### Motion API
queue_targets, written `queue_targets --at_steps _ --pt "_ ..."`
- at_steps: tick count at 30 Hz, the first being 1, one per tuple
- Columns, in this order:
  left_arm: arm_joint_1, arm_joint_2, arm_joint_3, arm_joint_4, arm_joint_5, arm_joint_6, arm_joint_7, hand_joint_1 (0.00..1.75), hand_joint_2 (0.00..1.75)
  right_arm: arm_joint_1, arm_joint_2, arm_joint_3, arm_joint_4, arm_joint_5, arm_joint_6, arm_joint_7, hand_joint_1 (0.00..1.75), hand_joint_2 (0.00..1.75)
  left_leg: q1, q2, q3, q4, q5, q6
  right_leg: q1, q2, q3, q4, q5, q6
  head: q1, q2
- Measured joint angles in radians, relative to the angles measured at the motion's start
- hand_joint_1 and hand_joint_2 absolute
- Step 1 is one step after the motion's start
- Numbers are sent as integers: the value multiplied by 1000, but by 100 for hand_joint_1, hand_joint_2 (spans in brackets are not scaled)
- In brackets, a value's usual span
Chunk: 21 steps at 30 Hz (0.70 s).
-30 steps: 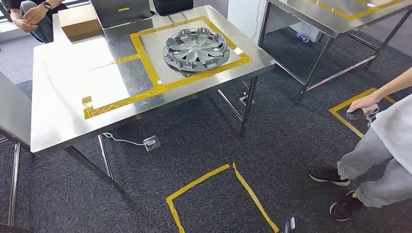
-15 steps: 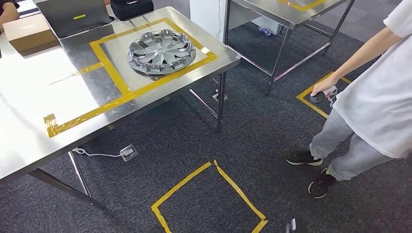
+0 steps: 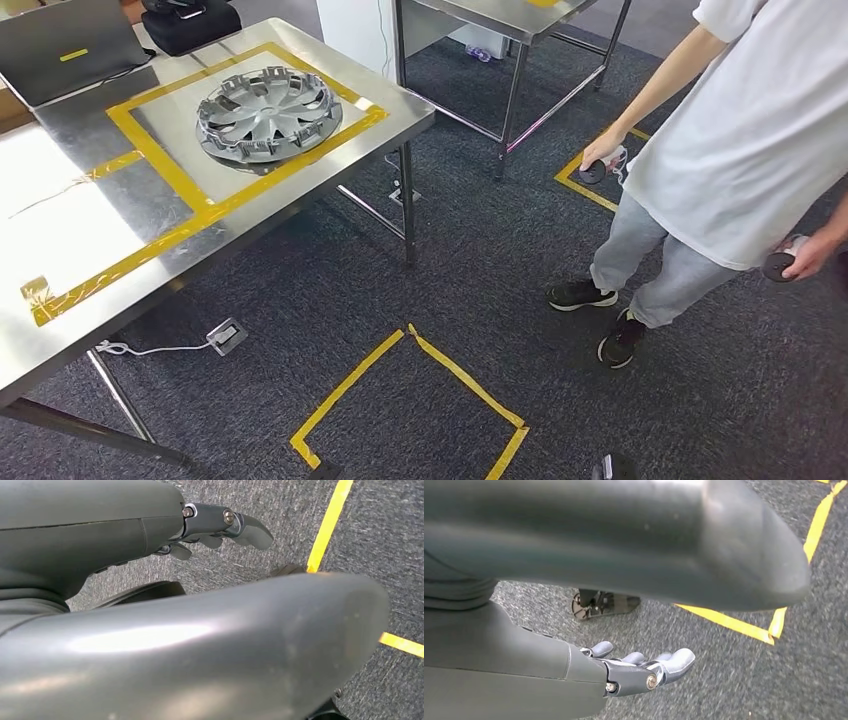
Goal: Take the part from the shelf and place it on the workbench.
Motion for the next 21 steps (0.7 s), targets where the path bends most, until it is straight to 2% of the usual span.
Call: queue_targets --at_steps 1,2,3,5,6,7,8,9,10,11,12,13,14,15,16,17,18,19,21 --pt "-2 -1 0 0 0 0 0 0 0 1 -1 -1 0 2 -1 2 0 0 0 6 3 -2 0 -6 -1 11 0 -2 3 -6 0 0" --pt "-4 -1 0 0 0 0 -1 0 0 2 -1 -2 0 4 -2 5 0 0 1 -4 3 1 -5 -12 -4 21 0 -6 7 -12 0 0" --pt "-5 -2 0 0 0 0 -1 0 0 2 -2 -4 0 6 -3 9 0 0 3 -26 -2 19 -20 -17 -8 31 0 -10 11 -18 -2 0" --pt "-3 -3 0 0 1 0 -2 0 0 0 -2 -6 1 12 -6 16 0 0 7 -86 -42 115 -80 -25 -13 53 0 -15 17 -27 -5 0" --pt "-1 -3 0 0 1 -1 -2 0 0 0 -2 -6 1 15 -7 19 0 0 8 -105 -72 183 -114 -27 -13 65 -2 -15 18 -29 -7 0" --pt "1 -2 0 0 1 -1 -2 0 0 0 -2 -6 1 18 -8 23 0 0 9 -113 -98 242 -135 -28 -13 79 -3 -15 19 -29 -8 0" --pt "3 -2 0 0 1 -1 -2 0 0 2 -2 -7 1 20 -9 28 0 0 10 -115 -113 272 -138 -29 -13 94 -4 -14 19 -28 -9 0" --pt "4 -2 0 0 1 -2 -2 0 0 4 -2 -8 2 21 -10 32 0 0 11 -117 -111 265 -121 -29 -14 109 -5 -14 20 -27 -9 0" --pt "3 -1 0 0 1 -2 -2 0 0 6 -2 -8 2 22 -11 36 0 0 13 -123 -90 218 -87 -29 -15 124 -5 -12 21 -24 -9 0" --pt "3 -1 0 0 1 -2 -2 0 0 7 -2 -9 2 23 -12 39 0 0 16 -138 -58 148 -49 -28 -16 138 -5 -10 22 -21 -10 0" --pt "2 -1 0 0 1 -3 -2 0 0 7 -2 -9 2 23 -14 41 0 0 19 -162 -29 81 -24 -27 -15 151 -8 -7 23 -16 -10 0" --pt "1 -1 0 0 1 -4 -3 0 0 6 -2 -10 2 24 -16 45 0 0 22 -183 -8 33 -8 -26 -15 164 -11 -4 24 -9 -10 0" --pt "0 -1 0 0 1 -5 -3 0 0 7 -2 -10 2 26 -17 49 0 0 22 -196 2 8 -6 -22 -15 175 -16 -4 26 -2 -10 0" --pt "-1 -1 0 0 1 -6 -3 0 0 8 -2 -11 3 28 -19 54 0 0 19 -196 2 4 -9 -17 -17 186 -20 -5 29 7 -9 0" --pt "-2 -2 0 0 1 -7 -4 0 0 11 -3 -12 3 30 -20 59 0 0 17 -185 2 3 -6 -9 -20 197 -23 -8 33 15 -9 0" --pt "-3 -2 1 0 1 -8 -4 0 0 15 -4 -13 3 32 -20 64 0 0 16 -172 4 0 -2 0 -22 195 -26 -6 34 21 -8 0" --pt "-5 -3 1 0 2 -8 -4 0 0 18 -6 -14 4 34 -20 68 0 0 16 -160 5 -4 2 9 -22 177 -34 8 25 25 -6 0" --pt "-7 -4 1 0 2 -8 -5 0 0 19 -6 -15 4 35 -20 71 0 0 16 -146 5 -8 6 16 -20 149 -51 42 4 28 -3 0" --pt "-7 -4 1 0 4 -8 -7 0 0 17 -7 -15 4 38 -20 72 0 0 12 -117 2 -9 8 23 -16 88 -111 168 -63 31 3 0"
